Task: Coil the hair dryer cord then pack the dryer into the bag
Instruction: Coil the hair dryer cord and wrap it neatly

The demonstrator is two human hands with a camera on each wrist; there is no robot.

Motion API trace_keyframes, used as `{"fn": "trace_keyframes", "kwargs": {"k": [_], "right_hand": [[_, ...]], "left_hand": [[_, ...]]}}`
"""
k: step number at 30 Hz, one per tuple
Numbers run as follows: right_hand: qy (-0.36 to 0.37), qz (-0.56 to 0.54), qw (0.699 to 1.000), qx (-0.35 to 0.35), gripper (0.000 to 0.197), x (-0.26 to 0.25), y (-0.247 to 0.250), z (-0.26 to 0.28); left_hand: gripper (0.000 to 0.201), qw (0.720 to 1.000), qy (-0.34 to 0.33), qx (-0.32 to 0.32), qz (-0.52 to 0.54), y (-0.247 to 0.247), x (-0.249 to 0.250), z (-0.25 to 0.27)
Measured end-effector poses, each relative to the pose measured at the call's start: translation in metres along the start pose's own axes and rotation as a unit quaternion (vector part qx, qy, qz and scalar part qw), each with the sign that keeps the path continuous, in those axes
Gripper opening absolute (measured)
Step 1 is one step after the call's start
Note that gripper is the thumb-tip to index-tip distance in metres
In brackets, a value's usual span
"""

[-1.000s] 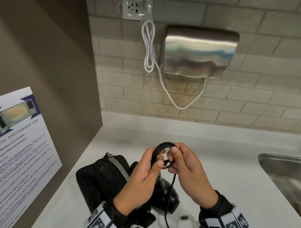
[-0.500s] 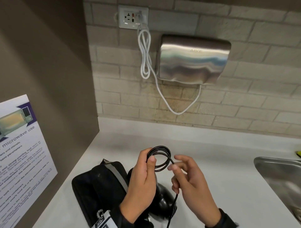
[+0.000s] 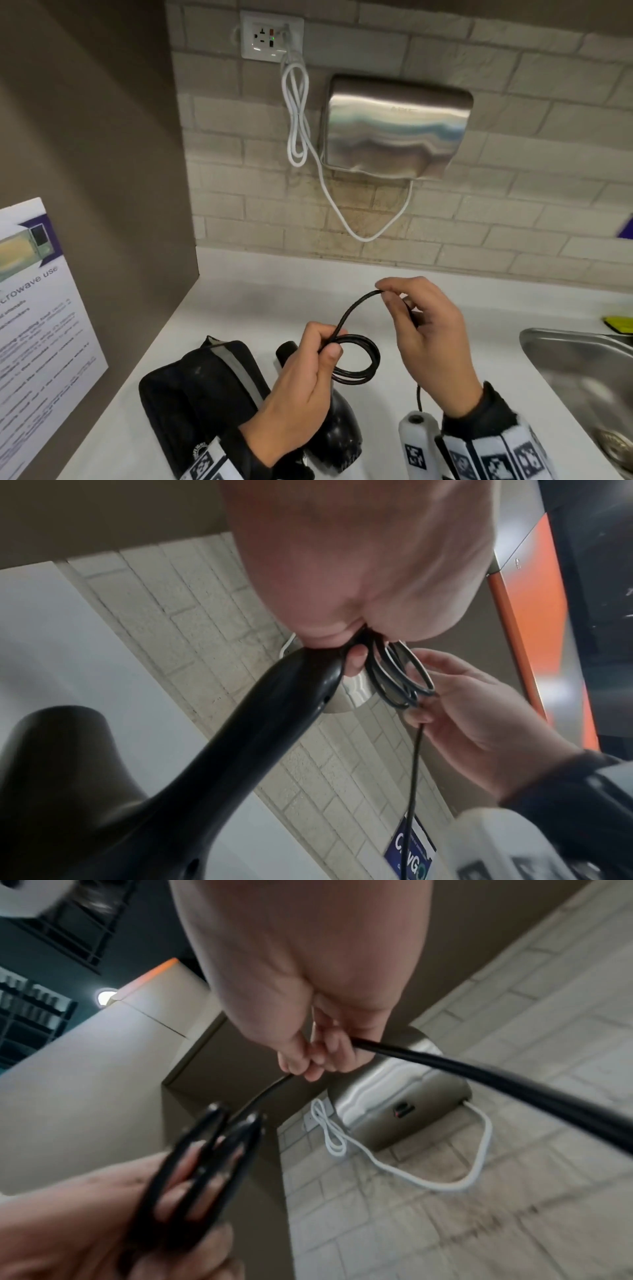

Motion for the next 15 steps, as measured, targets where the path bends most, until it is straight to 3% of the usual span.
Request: {"fn": "trace_keyframes", "kwargs": {"k": [4,6,7,11,15], "right_hand": [[-0.104,-0.069,0.990,-0.072,0.022,0.032,-0.031,0.003],[-0.185,-0.185,0.957,-0.122,0.015,0.040,-0.043,0.017],[-0.201,-0.221,0.943,-0.144,0.024,0.039,-0.047,0.024],[-0.206,-0.187,0.940,-0.196,0.028,0.043,-0.062,0.047],[-0.243,-0.285,0.905,-0.202,0.018,0.046,-0.070,0.056]], "left_hand": [[0.015,1.000,0.004,0.003,0.008,0.000,-0.001,0.000],[0.014,1.000,0.005,0.013,0.007,0.004,-0.001,-0.001],[0.014,1.000,0.008,0.020,0.007,0.007,-0.002,-0.002],[0.013,0.999,0.027,0.031,0.020,0.008,-0.009,-0.003],[0.032,0.998,0.035,0.014,0.043,0.005,-0.004,-0.004]]}}
Point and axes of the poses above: each hand's wrist, its own z-axis away from the middle knuckle, its own y-axis out of the back of the hand, x = y × z, the point moved 8 cm from there along -z, towards the middle knuckle, and after that the axes turned 7 degrees about -z, right-handed, at the moved point
